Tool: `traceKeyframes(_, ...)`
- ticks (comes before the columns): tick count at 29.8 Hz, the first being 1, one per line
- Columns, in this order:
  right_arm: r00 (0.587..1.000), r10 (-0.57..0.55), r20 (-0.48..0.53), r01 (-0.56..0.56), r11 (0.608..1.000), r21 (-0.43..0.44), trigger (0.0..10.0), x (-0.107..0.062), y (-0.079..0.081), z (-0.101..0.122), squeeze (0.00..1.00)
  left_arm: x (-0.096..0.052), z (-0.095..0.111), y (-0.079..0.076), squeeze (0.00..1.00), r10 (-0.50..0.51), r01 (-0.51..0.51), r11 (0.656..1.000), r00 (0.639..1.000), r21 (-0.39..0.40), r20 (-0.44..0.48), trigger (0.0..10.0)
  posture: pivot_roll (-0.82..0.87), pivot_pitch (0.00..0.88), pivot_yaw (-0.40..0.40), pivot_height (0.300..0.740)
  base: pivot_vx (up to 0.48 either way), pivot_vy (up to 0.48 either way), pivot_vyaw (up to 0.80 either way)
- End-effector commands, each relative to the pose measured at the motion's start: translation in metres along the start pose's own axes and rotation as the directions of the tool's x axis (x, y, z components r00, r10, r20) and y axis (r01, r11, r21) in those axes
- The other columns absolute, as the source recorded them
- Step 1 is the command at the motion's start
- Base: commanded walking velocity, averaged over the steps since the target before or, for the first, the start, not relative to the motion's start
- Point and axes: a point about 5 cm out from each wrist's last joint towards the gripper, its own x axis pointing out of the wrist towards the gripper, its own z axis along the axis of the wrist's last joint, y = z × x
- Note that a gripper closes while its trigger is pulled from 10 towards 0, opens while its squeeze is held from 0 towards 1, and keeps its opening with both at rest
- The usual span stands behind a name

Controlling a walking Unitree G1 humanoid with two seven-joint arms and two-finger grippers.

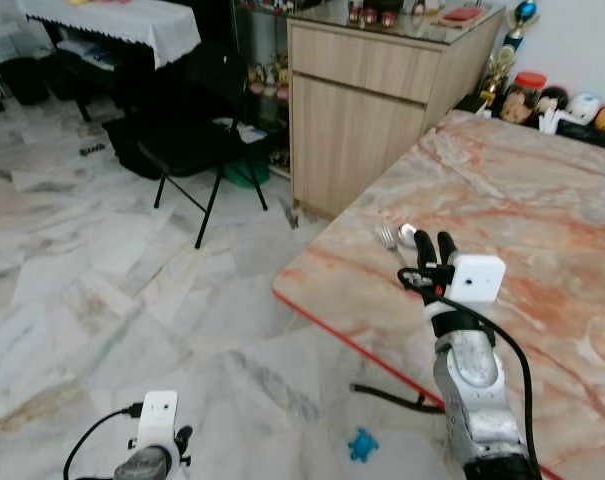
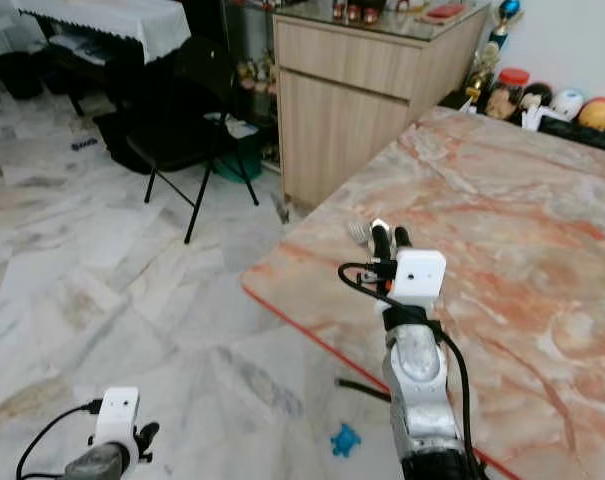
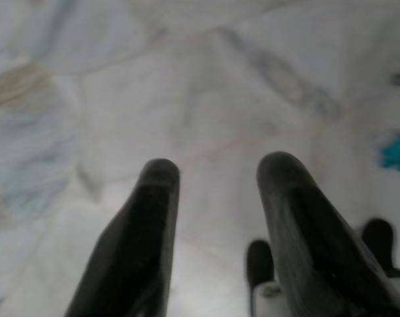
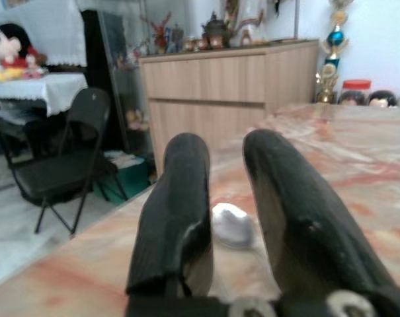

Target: Setting the table

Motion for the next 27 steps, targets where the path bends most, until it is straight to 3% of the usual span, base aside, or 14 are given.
traceKeyframes(1, 1.000, -0.012, 0.003, 0.012, 1.000, 0.002, 10.0, 0.000, -0.002, 0.002, 0.00, 0.000, -0.001, 0.000, 0.00, -0.002, 0.002, 1.000, 1.000, 0.003, -0.004, 10.0, 0.04, 0.000, 0.020, 0.740, 0.300, 0.000, 0.00)
traceKeyframes(16, 0.999, -0.003, -0.032, 0.002, 0.999, -0.033, 10.0, 0.000, -0.005, 0.001, 0.00, 0.000, 0.000, 0.002, 0.00, 0.023, -0.023, 1.000, 1.000, -0.001, 0.002, 10.0, 0.04, 0.000, 0.013, 0.740, 0.059, 0.000, 0.00)
traceKeyframes(17, 0.999, 0.014, -0.050, -0.016, 0.999, -0.037, 10.0, 0.000, -0.006, 0.000, 0.36, 0.000, -0.001, 0.001, 0.00, 0.024, -0.024, 1.000, 1.000, -0.001, 0.002, 10.0, 0.04, 0.000, 0.013, 0.740, 0.000, 0.000, 0.00)
traceKeyframes(19, 0.990, 0.068, -0.126, -0.077, 0.995, -0.066, 10.0, -0.001, -0.005, -0.004, 0.36, 0.000, -0.001, 0.002, 0.00, 0.025, -0.025, 1.000, 1.000, 0.003, -0.001, 10.0, 0.04, 0.000, 0.013, 0.740, 0.000, 0.000, 0.00)
traceKeyframes(20, 0.971, 0.130, -0.202, -0.152, 0.984, -0.096, 10.0, -0.003, -0.006, -0.009, 0.31, -0.001, -0.002, 0.002, 0.00, 0.025, -0.025, 1.000, 1.000, 0.005, -0.004, 10.0, 0.04, 0.000, 0.014, 0.740, 0.000, 0.000, 0.00)
traceKeyframes(22, 0.967, 0.134, -0.217, -0.160, 0.982, -0.105, 10.0, -0.003, -0.010, -0.009, 0.31, -0.001, -0.003, 0.002, 0.00, 0.024, -0.024, 1.000, 1.000, 0.005, -0.005, 10.0, 0.04, 0.000, 0.015, 0.740, 0.000, 0.000, 0.00)
traceKeyframes(26, 0.948, 0.142, -0.284, -0.181, 0.977, -0.116, 10.0, 0.000, -0.024, -0.004, 0.41, -0.001, -0.003, 0.002, 0.00, 0.022, -0.022, 1.000, 1.000, 0.006, -0.009, 10.0, 0.03, 0.000, 0.016, 0.740, 0.000, 0.000, 0.00)
traceKeyframes(27, 0.938, 0.157, -0.310, -0.198, 0.975, -0.104, 10.0, 0.000, -0.025, -0.005, 0.91, -0.001, -0.003, 0.002, 0.00, 0.022, -0.022, 1.000, 1.000, 0.005, -0.009, 10.0, 0.03, 0.000, 0.017, 0.740, 0.000, 0.000, 0.00)
